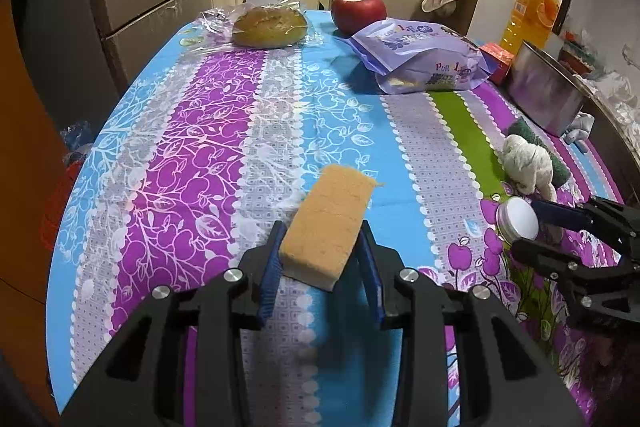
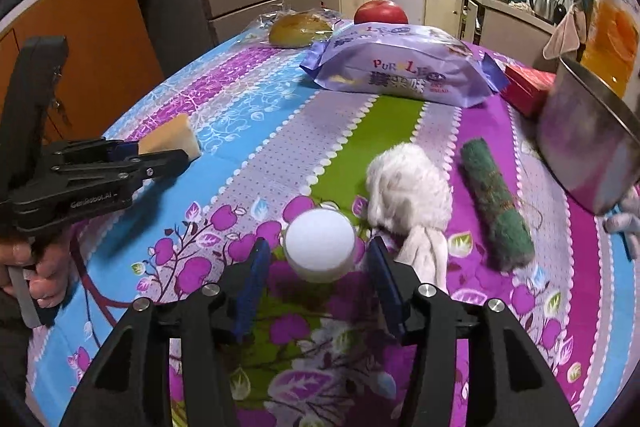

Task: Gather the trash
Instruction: 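Grasp the yellow sponge with the left tool while the right tool grasps the white jar lid, then carry the sponge and white lid over the green bin with both tools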

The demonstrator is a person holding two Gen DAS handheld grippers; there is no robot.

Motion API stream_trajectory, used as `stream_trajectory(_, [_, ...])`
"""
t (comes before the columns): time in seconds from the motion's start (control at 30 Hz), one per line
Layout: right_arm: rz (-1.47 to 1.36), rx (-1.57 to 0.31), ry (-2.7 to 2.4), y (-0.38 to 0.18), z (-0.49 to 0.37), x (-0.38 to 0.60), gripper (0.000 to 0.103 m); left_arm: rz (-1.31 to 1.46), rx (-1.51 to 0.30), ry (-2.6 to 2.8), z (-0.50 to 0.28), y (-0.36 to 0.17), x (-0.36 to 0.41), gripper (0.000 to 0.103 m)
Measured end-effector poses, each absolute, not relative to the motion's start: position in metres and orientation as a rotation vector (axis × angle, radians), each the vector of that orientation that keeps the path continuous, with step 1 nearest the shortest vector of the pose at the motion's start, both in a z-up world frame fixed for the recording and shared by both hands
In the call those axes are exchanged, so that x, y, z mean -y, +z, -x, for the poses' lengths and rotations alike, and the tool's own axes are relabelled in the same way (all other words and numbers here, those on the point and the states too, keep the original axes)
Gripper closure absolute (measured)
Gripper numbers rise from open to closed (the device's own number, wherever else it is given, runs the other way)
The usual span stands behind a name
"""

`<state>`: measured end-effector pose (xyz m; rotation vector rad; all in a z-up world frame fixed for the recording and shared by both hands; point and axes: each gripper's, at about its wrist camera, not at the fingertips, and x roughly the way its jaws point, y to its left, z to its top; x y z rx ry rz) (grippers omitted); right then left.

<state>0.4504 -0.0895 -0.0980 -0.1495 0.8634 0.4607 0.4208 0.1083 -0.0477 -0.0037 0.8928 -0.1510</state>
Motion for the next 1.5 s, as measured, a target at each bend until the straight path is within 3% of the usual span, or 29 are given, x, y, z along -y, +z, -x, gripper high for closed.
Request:
stream_trajectory(0.13, [0.211,-0.855,0.436,-0.1,-0.45,0.081,0.055,-0.002,-0.891,-0.15,-0.42,-0.048,-0.105,0.069])
stream_trajectory(0.2, [0.219,-0.847,0.435,-0.099,-0.446,0.077,0.063,-0.014,-0.889,-0.15,-0.419,-0.048,-0.101,0.07])
stream_trajectory(0.5, [0.177,-0.753,0.388,-0.082,-0.412,0.096,0.063,-0.088,-0.828,-0.134,-0.398,-0.039,-0.076,0.072])
stream_trajectory(1.03, [0.072,-0.487,0.245,-0.013,-0.275,0.162,0.063,-0.06,-0.532,-0.059,-0.274,0.039,-0.02,0.072])
stream_trajectory(1.5, [0.039,-0.397,0.131,0.01,-0.192,0.208,0.063,-0.063,-0.455,-0.133,-0.218,0.053,0.042,0.072])
